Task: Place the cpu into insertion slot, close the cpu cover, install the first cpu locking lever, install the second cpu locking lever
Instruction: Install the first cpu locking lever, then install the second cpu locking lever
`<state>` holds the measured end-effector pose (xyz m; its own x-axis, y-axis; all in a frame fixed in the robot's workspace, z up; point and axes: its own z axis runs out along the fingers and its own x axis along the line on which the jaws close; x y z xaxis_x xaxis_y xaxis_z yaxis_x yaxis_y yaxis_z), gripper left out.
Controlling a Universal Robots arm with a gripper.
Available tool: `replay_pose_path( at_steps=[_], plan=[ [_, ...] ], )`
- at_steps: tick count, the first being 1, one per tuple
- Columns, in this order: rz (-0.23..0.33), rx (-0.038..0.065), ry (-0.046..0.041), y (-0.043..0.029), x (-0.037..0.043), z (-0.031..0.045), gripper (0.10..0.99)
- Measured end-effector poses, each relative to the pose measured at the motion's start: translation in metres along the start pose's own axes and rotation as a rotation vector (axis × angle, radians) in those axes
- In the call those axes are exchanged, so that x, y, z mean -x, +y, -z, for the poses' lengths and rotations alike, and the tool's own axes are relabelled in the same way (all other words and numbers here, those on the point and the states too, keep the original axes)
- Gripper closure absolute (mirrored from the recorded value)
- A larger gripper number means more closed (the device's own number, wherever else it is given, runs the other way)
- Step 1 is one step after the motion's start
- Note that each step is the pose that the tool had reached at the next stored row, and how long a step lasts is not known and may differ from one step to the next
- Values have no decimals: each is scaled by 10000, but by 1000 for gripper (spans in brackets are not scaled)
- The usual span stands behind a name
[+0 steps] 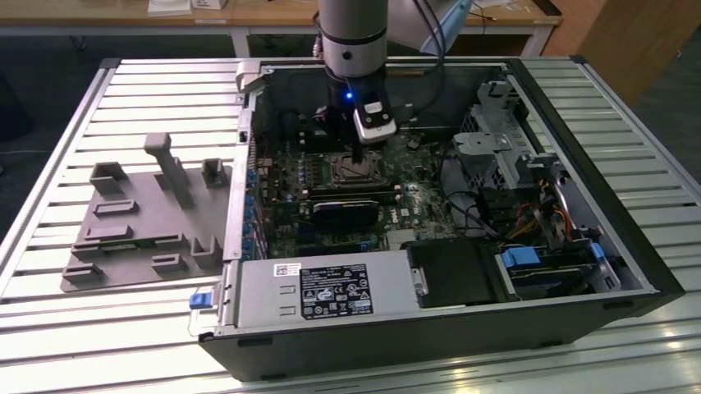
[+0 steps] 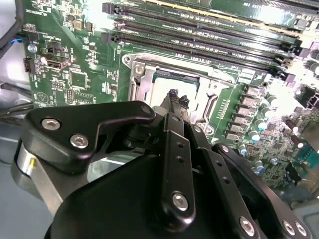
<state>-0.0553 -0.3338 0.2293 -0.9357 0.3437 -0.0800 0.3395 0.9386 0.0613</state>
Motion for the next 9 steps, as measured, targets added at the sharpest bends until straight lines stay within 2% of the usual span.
replay_pose_path(
  at_steps=[9],
  plan=[
    [0, 0, 0, 5, -1, 9, 984]
  ],
)
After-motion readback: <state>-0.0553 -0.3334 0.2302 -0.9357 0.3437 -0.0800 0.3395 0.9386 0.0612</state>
